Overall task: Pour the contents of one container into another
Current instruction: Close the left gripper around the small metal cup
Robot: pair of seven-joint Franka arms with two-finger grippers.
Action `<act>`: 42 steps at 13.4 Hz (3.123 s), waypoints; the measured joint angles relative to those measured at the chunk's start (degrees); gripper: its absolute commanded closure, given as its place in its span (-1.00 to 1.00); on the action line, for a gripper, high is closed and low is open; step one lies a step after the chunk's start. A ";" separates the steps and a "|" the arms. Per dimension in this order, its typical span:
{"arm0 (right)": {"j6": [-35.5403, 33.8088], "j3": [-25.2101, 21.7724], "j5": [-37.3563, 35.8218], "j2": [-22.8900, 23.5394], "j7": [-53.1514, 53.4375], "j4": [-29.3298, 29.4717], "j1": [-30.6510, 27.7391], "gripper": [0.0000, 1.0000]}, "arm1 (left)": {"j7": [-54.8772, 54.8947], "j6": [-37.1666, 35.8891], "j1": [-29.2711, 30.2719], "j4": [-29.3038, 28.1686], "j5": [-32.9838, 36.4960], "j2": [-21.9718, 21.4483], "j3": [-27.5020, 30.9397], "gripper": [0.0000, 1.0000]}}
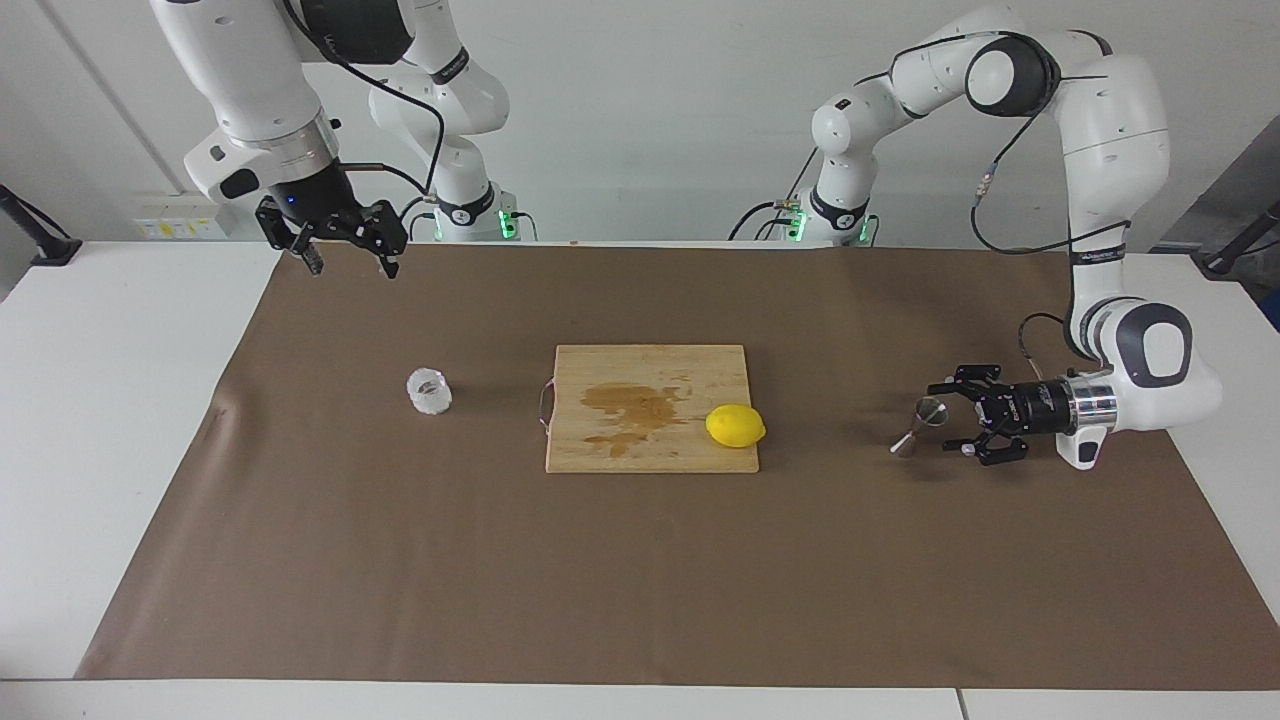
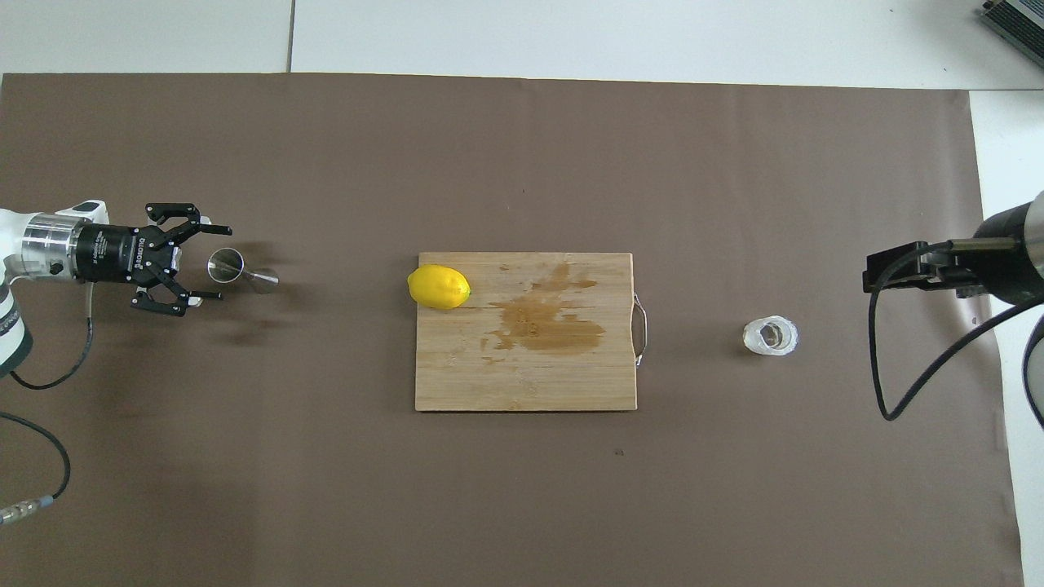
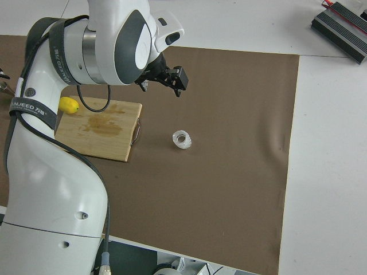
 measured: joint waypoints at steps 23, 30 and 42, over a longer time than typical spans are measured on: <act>0.00 0.00 0.00 0.00 0.00 0.00 -0.01 -1.00 | -0.17 -0.88 1.02 -1.15 -0.31 0.00 -1.17 -0.33; 0.00 0.01 0.00 0.00 0.00 0.00 -0.02 -1.00 | -1.22 -0.90 1.02 -1.20 -0.31 0.00 -1.18 -0.01; 0.00 0.01 0.00 0.00 0.00 0.00 -0.02 -1.00 | -2.70 -0.89 1.03 -1.29 -1.38 0.00 -1.69 1.00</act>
